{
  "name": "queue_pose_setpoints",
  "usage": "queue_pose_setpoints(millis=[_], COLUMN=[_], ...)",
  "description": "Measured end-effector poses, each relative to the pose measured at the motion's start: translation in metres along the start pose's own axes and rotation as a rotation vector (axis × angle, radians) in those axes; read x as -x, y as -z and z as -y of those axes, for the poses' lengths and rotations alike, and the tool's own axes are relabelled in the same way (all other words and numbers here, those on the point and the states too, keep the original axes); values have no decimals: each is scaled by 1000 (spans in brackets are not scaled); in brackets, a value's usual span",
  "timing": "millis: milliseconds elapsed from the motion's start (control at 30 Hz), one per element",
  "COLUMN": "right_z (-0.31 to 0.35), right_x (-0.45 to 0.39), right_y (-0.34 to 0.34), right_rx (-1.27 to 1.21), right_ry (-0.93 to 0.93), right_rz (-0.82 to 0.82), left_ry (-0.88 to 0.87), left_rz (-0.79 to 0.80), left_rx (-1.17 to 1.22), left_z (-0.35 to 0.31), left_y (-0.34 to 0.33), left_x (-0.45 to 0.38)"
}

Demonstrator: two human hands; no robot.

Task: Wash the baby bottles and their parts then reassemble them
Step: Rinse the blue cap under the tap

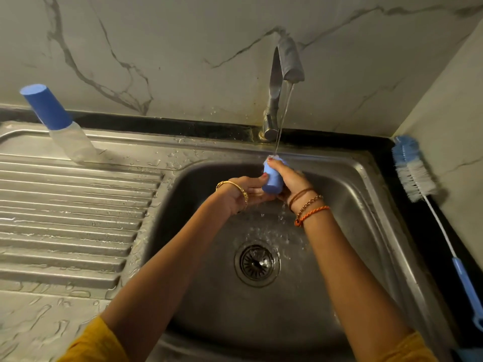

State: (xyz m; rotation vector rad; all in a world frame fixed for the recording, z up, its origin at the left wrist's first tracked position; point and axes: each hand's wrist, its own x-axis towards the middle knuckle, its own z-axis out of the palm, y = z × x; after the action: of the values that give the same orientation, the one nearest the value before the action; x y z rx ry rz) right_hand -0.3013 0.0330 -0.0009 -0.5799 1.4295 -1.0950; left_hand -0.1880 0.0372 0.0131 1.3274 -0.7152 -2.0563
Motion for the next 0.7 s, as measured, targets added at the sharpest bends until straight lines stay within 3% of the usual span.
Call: queue_pose_setpoints(millis=[133, 300, 567, 700], right_z=[2, -1, -5, -7], right_x=[9, 15, 12, 10], right_y=[-1, 1, 3, 7], right_rx=[238, 419, 419, 270], right_ry=[173, 377, 489, 476], right_rz=[-18, 8, 26, 21], left_ry=[-35, -203, -310, -382], left_rz=[35, -81, -184, -210], left_rx=[105, -168, -220, -310], left_z=[10, 15, 13, 13], left_y=[12, 9, 4, 3], left_x=[-6, -6, -9, -11])
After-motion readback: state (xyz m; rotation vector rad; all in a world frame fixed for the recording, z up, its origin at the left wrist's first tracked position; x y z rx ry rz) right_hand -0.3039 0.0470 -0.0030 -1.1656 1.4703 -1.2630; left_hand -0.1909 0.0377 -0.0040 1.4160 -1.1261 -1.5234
